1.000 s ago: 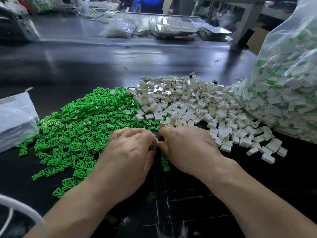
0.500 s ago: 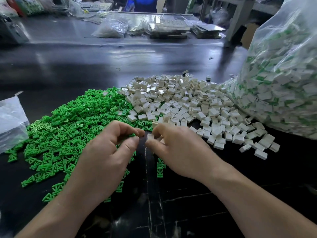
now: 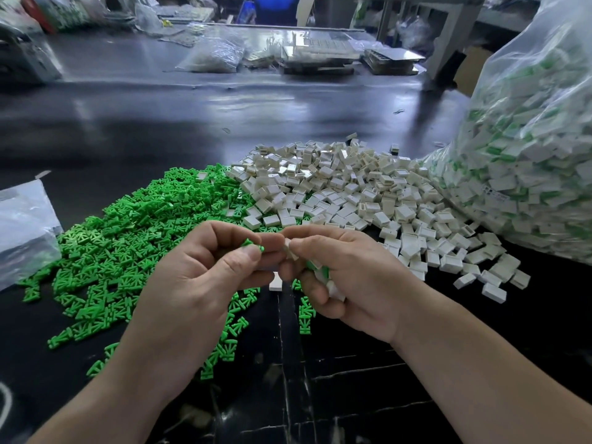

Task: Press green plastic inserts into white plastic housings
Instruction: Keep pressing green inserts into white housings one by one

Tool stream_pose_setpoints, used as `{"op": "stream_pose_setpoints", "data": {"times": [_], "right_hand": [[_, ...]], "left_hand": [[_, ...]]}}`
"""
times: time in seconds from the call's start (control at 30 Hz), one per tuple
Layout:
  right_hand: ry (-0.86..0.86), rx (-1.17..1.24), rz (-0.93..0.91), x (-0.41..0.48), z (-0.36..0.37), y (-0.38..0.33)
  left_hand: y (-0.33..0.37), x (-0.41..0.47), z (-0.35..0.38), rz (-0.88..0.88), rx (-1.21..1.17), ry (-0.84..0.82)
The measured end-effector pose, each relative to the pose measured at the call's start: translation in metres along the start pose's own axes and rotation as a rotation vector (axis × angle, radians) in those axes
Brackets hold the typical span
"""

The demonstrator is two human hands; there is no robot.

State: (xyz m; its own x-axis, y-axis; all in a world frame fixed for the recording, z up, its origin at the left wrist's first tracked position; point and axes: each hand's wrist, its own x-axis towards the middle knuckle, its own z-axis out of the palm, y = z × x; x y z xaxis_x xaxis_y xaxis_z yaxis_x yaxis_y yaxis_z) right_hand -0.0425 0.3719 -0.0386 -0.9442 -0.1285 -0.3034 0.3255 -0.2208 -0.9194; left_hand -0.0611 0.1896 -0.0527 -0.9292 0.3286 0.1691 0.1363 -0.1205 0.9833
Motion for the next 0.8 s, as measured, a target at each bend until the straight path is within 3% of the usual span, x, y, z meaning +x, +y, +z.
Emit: {"op": "stream_pose_setpoints", "data": {"times": [0.4,0.63,0.8], "right_hand": [[-0.107,0.248,0.005,-0.003,-0.006,-0.004],[-0.115,0.115,0.003,-0.006,-0.001,-0.004],[-0.048,-0.234,-0.113,-0.010,0.004,-0.002]], "left_hand": [[0.006,-0.001,0.000,-0.004,-0.003,0.100],[0.009,-0.005,0.002,0.033,0.031,0.123],[0.013,-0.006,0.002,0.046,0.079,0.129]]}}
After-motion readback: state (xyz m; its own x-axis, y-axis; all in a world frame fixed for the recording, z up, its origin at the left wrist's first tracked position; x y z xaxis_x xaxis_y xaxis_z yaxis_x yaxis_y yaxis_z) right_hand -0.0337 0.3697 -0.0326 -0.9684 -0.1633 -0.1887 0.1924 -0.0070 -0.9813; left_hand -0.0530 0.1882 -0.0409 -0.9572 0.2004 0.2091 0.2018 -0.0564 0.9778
